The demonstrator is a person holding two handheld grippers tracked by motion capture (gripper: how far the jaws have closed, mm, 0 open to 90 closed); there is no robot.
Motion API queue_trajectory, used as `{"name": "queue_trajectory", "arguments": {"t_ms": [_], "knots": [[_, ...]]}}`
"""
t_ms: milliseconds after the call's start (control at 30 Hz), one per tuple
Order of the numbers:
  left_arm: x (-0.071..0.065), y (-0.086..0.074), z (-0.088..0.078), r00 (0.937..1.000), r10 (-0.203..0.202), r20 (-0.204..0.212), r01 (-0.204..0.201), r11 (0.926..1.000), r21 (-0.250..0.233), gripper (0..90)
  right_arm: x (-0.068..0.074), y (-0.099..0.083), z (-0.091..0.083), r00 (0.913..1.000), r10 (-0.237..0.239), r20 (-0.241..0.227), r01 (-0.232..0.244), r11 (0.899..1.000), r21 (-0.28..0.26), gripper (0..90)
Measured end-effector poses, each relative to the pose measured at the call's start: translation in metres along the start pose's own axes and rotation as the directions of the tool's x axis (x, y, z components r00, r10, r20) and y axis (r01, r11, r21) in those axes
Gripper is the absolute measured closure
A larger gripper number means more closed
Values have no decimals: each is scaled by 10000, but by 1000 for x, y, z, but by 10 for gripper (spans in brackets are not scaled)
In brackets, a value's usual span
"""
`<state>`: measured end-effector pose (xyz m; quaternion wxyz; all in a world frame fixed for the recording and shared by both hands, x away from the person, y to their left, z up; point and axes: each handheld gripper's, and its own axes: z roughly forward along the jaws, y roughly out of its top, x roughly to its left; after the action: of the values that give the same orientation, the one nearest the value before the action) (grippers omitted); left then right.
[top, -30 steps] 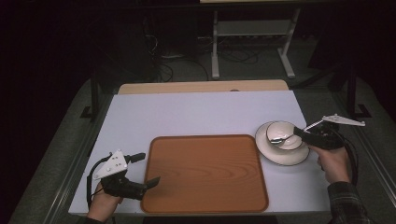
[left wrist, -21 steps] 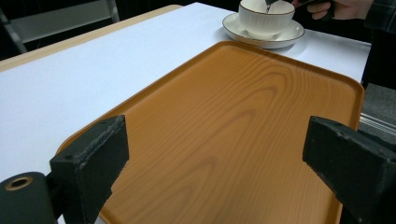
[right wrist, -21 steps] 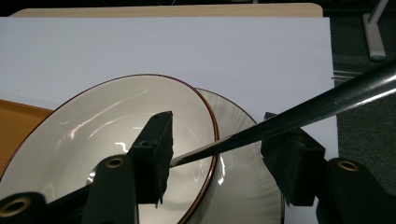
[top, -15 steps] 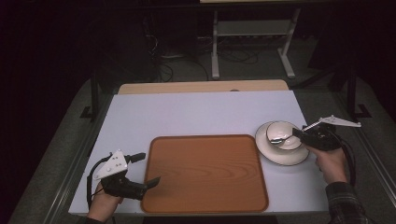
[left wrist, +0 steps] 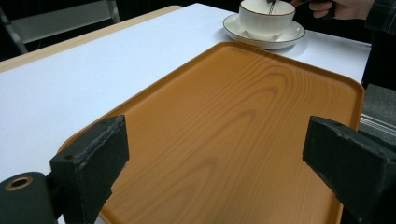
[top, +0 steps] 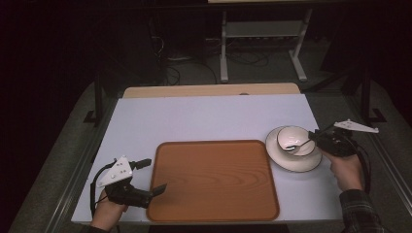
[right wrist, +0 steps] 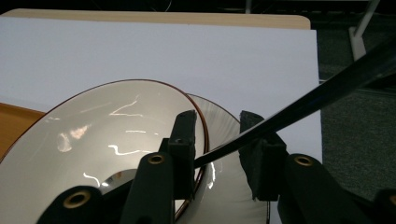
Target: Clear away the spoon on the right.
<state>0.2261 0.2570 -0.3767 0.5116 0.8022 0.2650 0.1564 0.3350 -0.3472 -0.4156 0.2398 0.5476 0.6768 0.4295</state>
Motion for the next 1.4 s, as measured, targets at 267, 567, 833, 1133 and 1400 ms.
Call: {"name": "queue_trajectory", "arguments": {"t_ms": [267, 567, 833, 1133, 1400], "knots": [[0, 0, 0, 10000, 3, -2, -3, 10000, 2, 65, 5, 7, -9, 9996, -237, 182, 244, 9988, -433, 748], [0, 0, 0, 10000, -11, -2, 11, 10000, -18, 65, 13, 16, -15, 9989, -452, 92, 458, 9958, -796, 817], [0, 0, -1, 10000, -1, 3, 1, 10000, -19, 65, 18, 22, -19, 9987, -479, -146, 463, 9945, -944, 875], [1, 0, -1, 10000, -35, 17, 35, 10000, -70, 66, 21, 29, -22, 9976, -544, -418, 490, 9915, -1205, 885], [1, 0, -1, 10000, -39, 15, 39, 10000, -91, 65, 26, 41, -22, 9950, -897, -447, 836, 9887, -1246, 886]]}}
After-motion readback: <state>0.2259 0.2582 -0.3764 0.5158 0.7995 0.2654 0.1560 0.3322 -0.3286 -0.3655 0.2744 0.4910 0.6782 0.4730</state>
